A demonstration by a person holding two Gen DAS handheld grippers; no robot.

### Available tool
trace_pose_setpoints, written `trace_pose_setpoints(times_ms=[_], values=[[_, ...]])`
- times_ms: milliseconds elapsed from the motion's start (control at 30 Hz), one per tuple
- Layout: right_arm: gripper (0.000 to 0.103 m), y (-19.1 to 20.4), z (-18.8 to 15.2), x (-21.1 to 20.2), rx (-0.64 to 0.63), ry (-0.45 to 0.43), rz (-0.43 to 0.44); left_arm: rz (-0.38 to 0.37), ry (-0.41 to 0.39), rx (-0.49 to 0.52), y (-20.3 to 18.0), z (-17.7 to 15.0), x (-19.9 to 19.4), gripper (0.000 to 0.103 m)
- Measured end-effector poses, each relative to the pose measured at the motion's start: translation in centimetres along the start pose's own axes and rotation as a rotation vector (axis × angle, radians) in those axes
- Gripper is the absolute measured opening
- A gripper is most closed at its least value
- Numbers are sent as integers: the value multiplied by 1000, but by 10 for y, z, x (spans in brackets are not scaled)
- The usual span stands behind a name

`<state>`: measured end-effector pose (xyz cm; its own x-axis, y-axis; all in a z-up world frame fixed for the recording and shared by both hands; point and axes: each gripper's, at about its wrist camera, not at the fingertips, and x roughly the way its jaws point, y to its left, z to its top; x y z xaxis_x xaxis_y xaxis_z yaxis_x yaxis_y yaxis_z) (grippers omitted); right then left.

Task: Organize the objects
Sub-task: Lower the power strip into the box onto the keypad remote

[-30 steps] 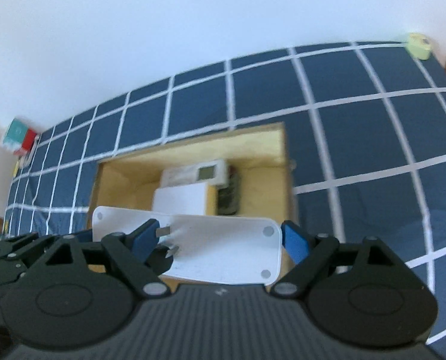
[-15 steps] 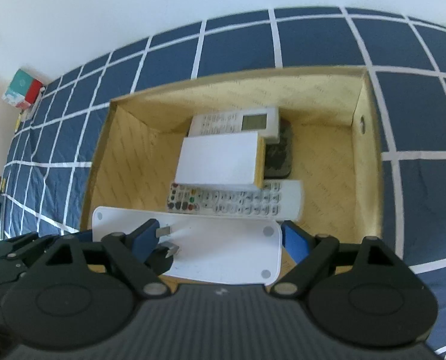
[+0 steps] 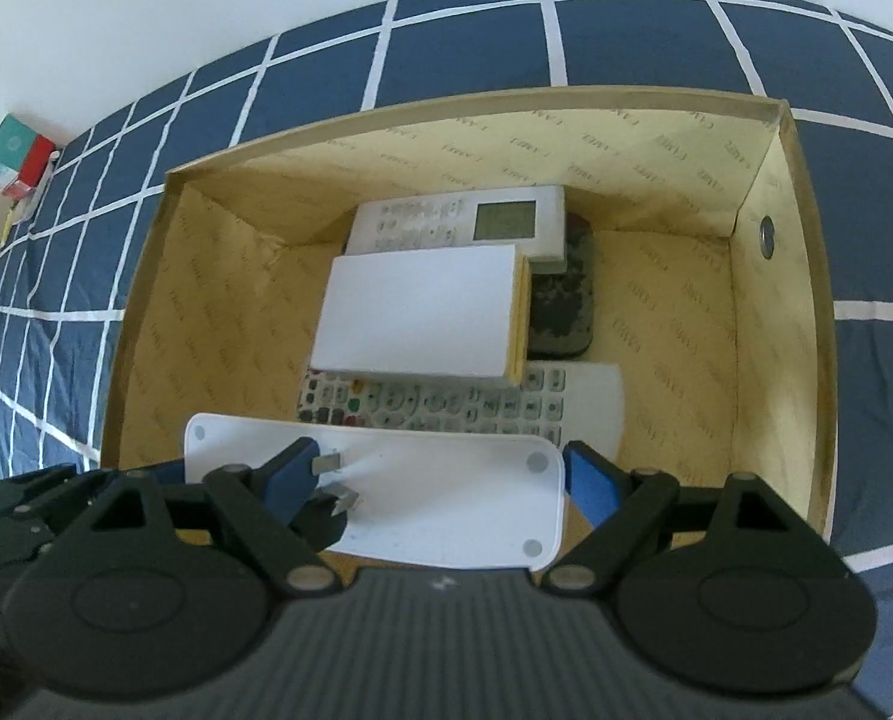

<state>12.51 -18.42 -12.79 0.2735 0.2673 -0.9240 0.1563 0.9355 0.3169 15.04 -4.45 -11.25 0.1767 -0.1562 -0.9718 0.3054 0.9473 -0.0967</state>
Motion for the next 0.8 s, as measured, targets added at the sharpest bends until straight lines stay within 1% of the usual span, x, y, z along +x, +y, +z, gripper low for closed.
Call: trace_pose_setpoints(times_ms=[233,600,733,800], values=[[87,-6,14,10,21,17,-14,-14,21,11,0,17,14,80],[87,-12,18,22,45,38,-29,-28,46,22,0,24,27,80],[89,-10,18,23,36,40,-29,-21,46,25,0,24,30,79],[89,-9,19,22,35,40,-22,-2,37,34,0,24,29,80]])
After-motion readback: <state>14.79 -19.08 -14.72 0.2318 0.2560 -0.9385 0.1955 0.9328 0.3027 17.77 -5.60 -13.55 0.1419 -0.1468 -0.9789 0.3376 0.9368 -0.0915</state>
